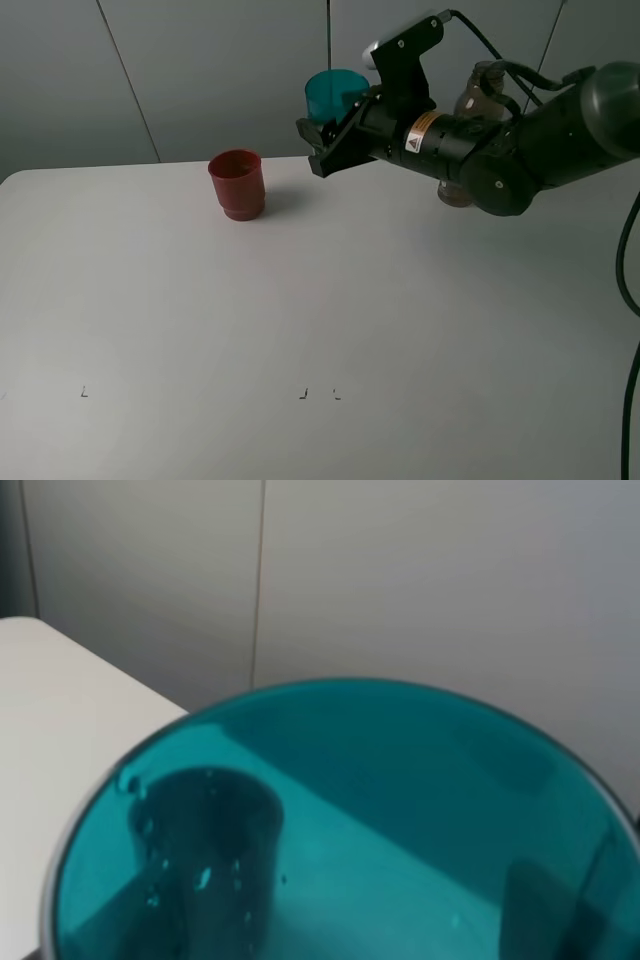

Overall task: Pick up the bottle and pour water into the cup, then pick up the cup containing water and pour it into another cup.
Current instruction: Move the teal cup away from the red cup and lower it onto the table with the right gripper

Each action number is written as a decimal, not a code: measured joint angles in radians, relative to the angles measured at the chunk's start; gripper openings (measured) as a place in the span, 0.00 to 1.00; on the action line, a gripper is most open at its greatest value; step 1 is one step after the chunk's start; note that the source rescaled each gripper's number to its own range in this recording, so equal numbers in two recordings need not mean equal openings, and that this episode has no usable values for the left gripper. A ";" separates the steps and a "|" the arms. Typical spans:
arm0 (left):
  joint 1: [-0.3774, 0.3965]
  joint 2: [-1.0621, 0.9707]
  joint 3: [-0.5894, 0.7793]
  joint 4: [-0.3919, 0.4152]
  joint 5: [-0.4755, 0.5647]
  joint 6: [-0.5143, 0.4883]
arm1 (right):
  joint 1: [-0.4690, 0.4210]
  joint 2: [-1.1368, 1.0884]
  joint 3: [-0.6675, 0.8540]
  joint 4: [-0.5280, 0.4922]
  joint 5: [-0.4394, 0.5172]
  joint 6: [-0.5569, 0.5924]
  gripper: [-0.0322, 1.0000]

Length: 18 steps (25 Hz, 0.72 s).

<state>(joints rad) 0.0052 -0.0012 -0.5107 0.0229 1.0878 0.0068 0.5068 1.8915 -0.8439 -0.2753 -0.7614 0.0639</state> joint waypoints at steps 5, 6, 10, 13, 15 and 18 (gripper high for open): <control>0.000 0.000 0.000 0.000 0.000 0.000 | -0.020 0.000 0.118 0.072 -0.024 0.000 0.07; 0.000 0.000 0.000 0.000 0.000 0.000 | -0.030 -0.001 0.138 0.078 -0.035 0.000 0.07; 0.000 0.000 0.000 0.000 0.000 0.000 | -0.078 -0.001 0.201 0.080 -0.076 -0.002 0.07; 0.000 0.000 0.000 0.000 0.000 0.000 | -0.106 -0.001 0.256 0.080 -0.127 -0.002 0.07; 0.000 0.000 0.000 0.000 0.000 0.000 | -0.125 0.014 0.287 0.080 -0.216 -0.002 0.07; 0.000 0.000 0.000 0.000 0.000 0.000 | -0.150 0.060 0.308 0.077 -0.301 -0.002 0.07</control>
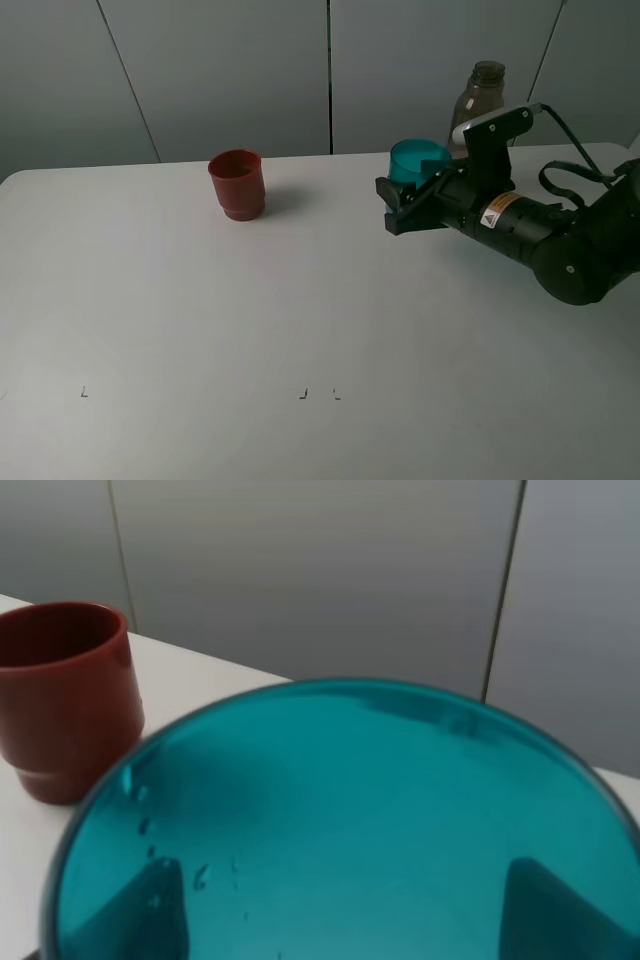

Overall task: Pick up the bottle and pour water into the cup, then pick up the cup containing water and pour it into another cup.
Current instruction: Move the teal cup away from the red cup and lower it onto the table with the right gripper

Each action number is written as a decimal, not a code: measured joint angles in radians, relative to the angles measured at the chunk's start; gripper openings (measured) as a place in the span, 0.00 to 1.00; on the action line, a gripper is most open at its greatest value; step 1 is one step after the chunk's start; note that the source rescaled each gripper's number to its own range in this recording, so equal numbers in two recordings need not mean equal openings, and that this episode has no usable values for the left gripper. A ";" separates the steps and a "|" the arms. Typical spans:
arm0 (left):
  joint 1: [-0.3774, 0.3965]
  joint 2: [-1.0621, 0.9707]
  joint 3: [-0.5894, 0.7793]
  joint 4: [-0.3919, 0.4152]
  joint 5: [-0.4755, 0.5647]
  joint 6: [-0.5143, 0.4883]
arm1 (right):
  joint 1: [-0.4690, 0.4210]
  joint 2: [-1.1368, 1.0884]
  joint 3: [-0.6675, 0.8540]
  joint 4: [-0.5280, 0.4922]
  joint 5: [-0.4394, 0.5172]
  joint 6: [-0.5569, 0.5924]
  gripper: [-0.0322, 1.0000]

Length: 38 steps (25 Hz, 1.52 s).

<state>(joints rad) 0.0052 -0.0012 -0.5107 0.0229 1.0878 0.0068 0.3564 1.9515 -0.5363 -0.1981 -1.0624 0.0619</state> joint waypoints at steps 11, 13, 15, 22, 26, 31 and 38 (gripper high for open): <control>0.000 0.000 0.000 0.000 0.000 -0.007 | -0.006 0.184 -0.023 -0.089 -0.120 -0.035 0.07; 0.000 0.000 0.000 0.000 0.000 -0.007 | -0.006 0.207 -0.047 -0.127 -0.128 -0.054 0.07; 0.000 0.000 0.000 0.000 0.000 0.000 | -0.006 0.226 -0.067 -0.163 -0.128 -0.062 0.07; 0.000 0.000 0.000 0.000 0.000 0.000 | -0.006 0.236 -0.098 -0.287 -0.134 -0.098 0.07; 0.000 0.000 0.000 0.000 0.000 0.000 | -0.006 0.238 -0.100 -0.333 -0.134 -0.103 0.07; 0.000 0.000 0.000 0.000 0.000 0.000 | -0.006 0.238 -0.106 -0.344 -0.108 -0.103 0.07; 0.000 0.000 0.000 0.000 0.000 0.000 | -0.006 0.263 -0.119 -0.383 -0.106 -0.103 0.07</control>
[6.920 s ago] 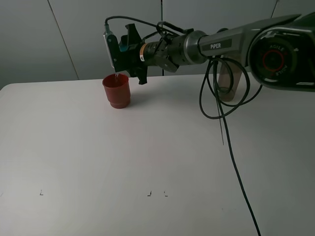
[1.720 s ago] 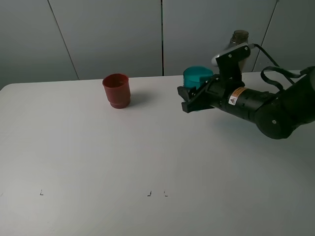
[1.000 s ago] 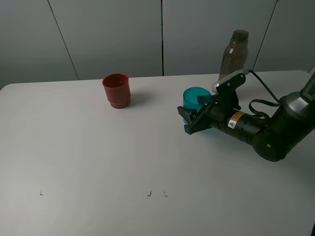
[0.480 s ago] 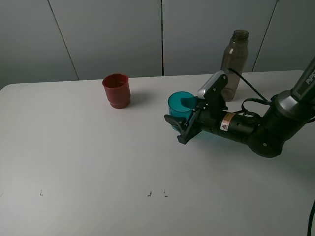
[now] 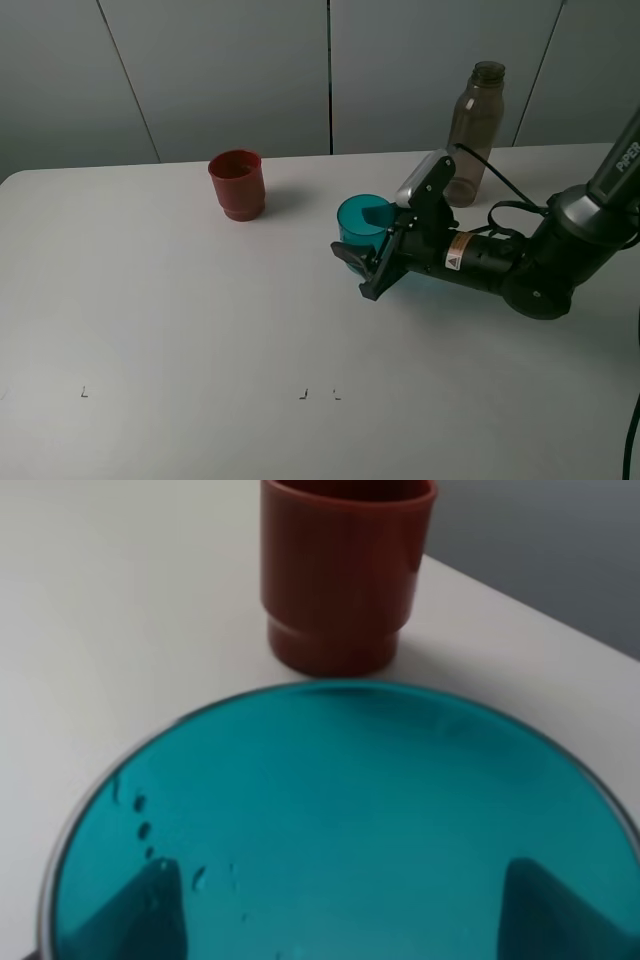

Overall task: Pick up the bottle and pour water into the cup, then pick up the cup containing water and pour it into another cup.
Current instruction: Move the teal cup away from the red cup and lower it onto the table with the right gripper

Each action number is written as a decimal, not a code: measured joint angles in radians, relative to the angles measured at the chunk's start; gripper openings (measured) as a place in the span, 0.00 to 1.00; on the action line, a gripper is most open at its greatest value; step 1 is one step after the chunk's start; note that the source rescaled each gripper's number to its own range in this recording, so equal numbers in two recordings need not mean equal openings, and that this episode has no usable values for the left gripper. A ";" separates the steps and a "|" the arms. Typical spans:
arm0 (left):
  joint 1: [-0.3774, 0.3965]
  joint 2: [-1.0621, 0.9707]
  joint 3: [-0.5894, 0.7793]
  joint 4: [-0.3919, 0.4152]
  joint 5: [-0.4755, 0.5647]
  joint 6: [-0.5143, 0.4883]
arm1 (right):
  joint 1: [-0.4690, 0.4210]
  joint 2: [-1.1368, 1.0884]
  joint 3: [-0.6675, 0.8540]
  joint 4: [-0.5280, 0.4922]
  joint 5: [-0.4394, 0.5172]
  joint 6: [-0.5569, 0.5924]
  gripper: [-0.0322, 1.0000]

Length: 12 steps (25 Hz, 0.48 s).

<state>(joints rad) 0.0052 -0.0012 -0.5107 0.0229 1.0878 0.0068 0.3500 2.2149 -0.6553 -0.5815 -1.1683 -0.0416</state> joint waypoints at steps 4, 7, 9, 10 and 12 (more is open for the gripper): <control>0.000 0.000 0.000 0.000 0.000 0.000 | 0.000 0.023 -0.018 -0.025 -0.002 -0.017 0.07; 0.000 0.000 0.000 0.000 0.000 0.000 | 0.000 0.039 -0.035 -0.049 -0.002 -0.021 0.07; 0.000 0.000 0.000 0.000 0.000 0.000 | 0.000 0.050 -0.046 -0.064 -0.010 -0.021 0.07; 0.000 0.000 0.000 0.000 0.000 0.000 | 0.000 0.052 -0.049 -0.072 -0.012 -0.021 0.07; 0.000 0.000 0.000 0.000 0.000 0.000 | 0.000 0.058 -0.053 -0.081 -0.018 -0.021 0.07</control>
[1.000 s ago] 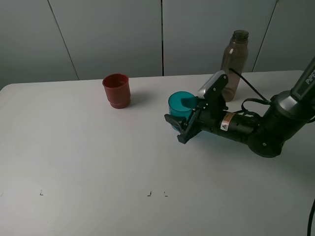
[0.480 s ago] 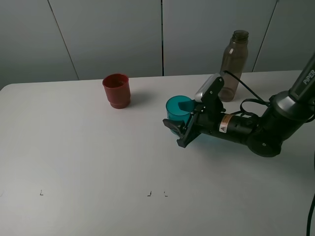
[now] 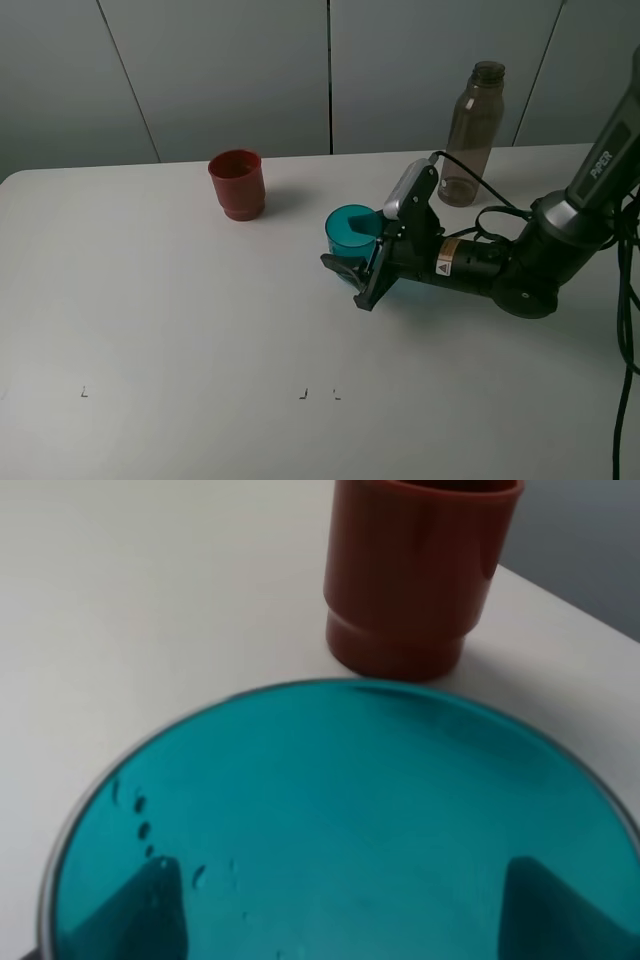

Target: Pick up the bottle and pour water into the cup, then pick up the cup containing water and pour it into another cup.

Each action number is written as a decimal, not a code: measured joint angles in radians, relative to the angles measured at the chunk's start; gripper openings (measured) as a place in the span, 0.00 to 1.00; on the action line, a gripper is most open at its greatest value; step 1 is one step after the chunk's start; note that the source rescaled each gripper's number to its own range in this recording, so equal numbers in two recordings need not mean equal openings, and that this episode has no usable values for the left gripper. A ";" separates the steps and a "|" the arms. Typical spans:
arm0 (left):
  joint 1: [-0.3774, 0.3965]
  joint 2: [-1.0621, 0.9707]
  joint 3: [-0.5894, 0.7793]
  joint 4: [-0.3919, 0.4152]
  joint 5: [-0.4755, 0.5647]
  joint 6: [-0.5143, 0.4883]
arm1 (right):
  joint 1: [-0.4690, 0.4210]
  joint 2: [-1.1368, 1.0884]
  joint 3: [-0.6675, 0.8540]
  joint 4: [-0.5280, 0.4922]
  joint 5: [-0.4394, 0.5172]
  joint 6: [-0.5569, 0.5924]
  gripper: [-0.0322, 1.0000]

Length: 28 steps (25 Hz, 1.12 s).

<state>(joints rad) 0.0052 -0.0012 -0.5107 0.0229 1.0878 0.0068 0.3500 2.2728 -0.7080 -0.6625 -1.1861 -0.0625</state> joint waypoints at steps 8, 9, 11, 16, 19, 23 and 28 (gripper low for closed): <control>0.000 0.000 0.000 0.000 0.000 0.000 | 0.000 0.003 0.000 -0.003 -0.006 0.044 0.07; 0.000 0.000 0.000 0.000 0.000 0.000 | 0.000 0.003 0.000 -0.003 -0.007 0.051 0.07; 0.000 0.000 0.000 0.000 0.000 0.000 | 0.000 0.005 0.000 0.002 -0.011 0.063 0.51; 0.000 0.000 0.000 0.000 0.000 0.000 | 0.000 0.005 0.000 0.022 -0.013 0.063 0.99; 0.000 0.000 0.000 0.000 0.000 0.000 | 0.000 0.005 0.000 0.022 -0.013 0.073 0.99; 0.000 0.000 0.000 0.000 0.000 0.000 | 0.000 0.005 0.000 0.022 -0.013 0.080 0.99; 0.000 0.000 0.000 0.000 0.000 0.000 | 0.000 0.005 0.002 0.022 -0.013 0.080 0.99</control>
<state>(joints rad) 0.0052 -0.0012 -0.5107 0.0229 1.0878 0.0068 0.3500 2.2776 -0.7059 -0.6400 -1.1992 0.0174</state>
